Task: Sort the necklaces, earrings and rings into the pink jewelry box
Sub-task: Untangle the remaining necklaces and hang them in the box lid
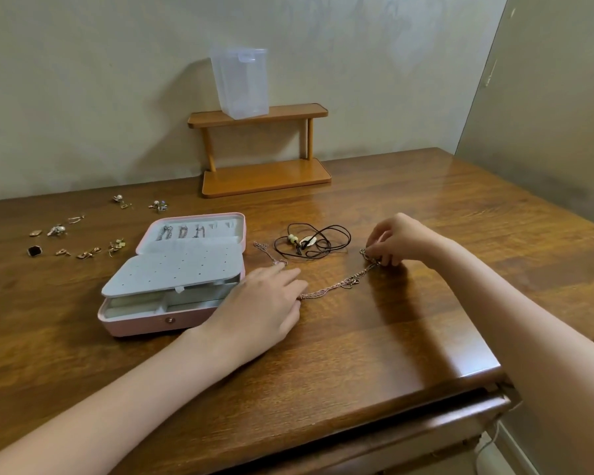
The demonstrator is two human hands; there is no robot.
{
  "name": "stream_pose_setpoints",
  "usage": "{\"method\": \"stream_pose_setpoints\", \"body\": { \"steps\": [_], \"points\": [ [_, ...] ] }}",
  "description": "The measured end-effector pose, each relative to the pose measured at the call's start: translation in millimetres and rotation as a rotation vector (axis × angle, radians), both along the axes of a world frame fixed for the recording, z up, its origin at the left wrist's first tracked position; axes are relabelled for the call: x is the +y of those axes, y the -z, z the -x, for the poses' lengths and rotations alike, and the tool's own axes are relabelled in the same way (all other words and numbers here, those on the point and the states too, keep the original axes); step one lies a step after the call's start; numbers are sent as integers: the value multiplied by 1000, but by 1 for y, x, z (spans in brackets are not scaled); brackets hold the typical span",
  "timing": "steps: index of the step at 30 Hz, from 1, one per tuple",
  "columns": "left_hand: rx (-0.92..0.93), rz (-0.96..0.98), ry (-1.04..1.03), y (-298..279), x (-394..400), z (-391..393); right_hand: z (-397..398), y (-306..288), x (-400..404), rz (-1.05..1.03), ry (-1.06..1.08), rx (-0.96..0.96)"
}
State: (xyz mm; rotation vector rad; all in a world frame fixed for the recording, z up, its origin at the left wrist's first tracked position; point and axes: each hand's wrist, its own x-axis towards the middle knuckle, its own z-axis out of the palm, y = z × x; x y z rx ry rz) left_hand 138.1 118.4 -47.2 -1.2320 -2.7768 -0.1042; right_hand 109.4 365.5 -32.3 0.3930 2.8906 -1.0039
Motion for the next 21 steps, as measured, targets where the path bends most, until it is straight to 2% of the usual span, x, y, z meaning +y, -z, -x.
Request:
{"method": "stream_pose_setpoints", "body": {
  "steps": [3, 11, 13, 16, 18, 21],
  "points": [
    [33, -161, -1, -2, 20, 10, 1, -3, 6, -19, 37, 47],
    [-237, -236, -36, 5, 67, 32, 4, 0, -8, -172, -83, -3],
    [-287, -296, -38, 6, 66, 35, 2, -5, -3, 24, -57, -6],
    [-339, -337, -38, 7, 64, 37, -5, -22, 7, 523, 26, 53],
    [-350, -339, -39, 8, 63, 38, -9, -34, 12, 669, 16, 61],
    [-336, -334, -28, 8, 63, 37, -9, -47, 13, 743, -22, 71]
  ]
}}
